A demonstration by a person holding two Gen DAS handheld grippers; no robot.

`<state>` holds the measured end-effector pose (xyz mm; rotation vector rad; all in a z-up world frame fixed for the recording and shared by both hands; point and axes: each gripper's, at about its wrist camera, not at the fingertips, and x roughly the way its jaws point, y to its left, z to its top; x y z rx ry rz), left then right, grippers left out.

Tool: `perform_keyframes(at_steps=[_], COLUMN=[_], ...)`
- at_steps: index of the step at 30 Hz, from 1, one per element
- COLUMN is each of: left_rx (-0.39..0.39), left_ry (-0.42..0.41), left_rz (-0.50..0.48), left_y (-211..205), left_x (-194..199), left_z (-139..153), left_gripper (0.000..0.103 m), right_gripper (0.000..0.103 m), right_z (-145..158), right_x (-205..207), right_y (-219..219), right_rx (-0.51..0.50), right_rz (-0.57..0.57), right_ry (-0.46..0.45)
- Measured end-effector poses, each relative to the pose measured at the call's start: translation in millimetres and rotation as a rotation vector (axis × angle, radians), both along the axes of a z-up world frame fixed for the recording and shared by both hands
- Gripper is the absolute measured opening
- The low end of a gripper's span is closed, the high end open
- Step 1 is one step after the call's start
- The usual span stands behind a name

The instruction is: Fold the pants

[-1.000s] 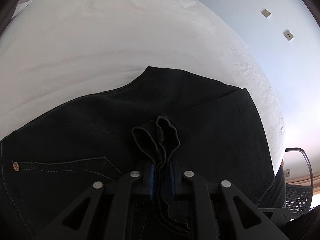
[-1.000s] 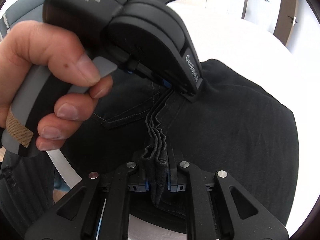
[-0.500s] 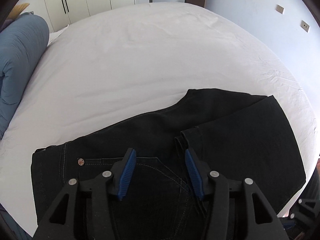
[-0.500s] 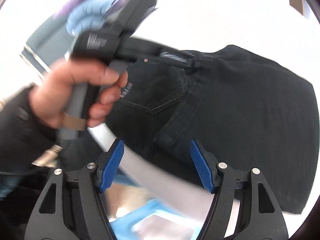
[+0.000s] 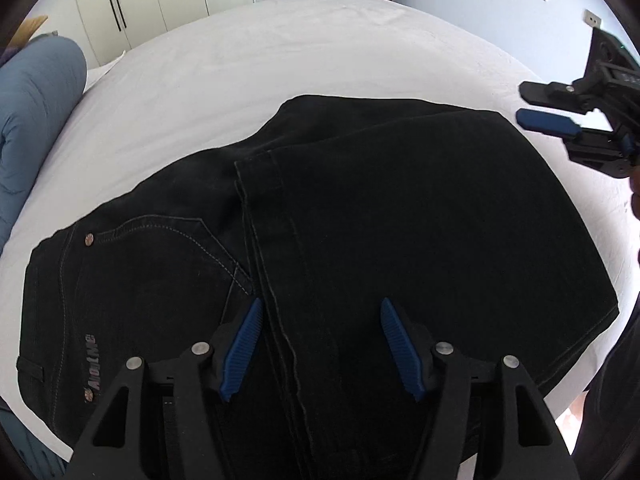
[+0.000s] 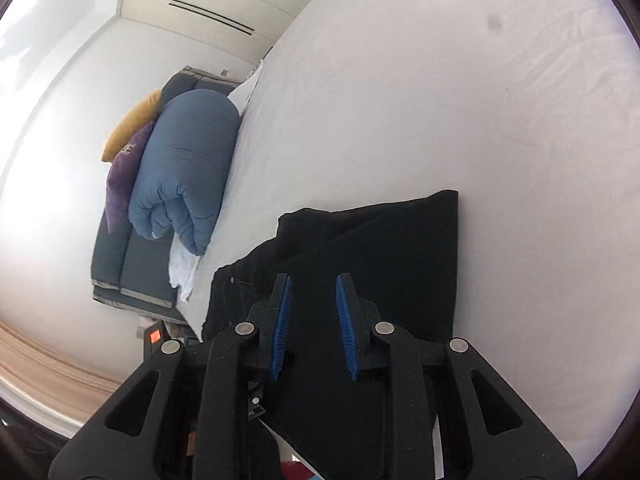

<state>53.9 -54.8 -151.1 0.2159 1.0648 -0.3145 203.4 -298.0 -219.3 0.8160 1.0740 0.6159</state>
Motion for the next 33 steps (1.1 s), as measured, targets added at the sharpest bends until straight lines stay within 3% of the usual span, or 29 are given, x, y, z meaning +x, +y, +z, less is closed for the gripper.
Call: perform_keyframes(at_steps=[4, 6, 8, 11, 18, 23, 27, 33], left_rx=[0.039, 0.027, 0.019, 0.021, 0.015, 0.006, -0.012, -0.048], left_ry=[-0.022, -0.012, -0.01, -0.016, -0.021, -0.037, -0.048, -0.08], left_rz=[-0.043, -0.045, -0.05, -0.06, -0.057, -0.053, -0.057, -0.044], left_y=[-3.3, -1.7, -0.2, 3.5, 10.6, 11.9, 14.9, 24.2], left_x=[-5.4, -5.0, -6.0, -5.4, -2.6, -7.6, -10.9, -18.8], left_z=[-2.8, -3.3, -4.5, -6.1, -8.0, -11.1, -8.3, -10.0], left_gripper=[0.066, 0.067, 0.067, 0.067, 0.069, 0.07, 0.071, 0.071], right_gripper=[0.022, 0.019, 0.019, 0.019, 0.019, 0.019, 0.024, 0.024], right_z=[-47.2, -81.7, -88.7, -93.6, -69.9, -50.9, -26.9, 39.3], right_x=[37.1, 23.4, 14.5, -9.8, -104.9, -143.5, -167.1, -126.5], right_y=[-6.3, 10.6, 12.0, 23.5, 49.1, 54.8, 68.8, 83.5], right_rx=[0.071, 0.118, 0.164, 0.158, 0.089, 0.016, -0.204, 0.011], right_rz=[-0.009, -0.011, 0.014, 0.09, 0.226, 0.249, 0.38, 0.316], right_ry=[0.113, 0.18, 0.176, 0.188, 0.174, 0.192, 0.175, 0.001])
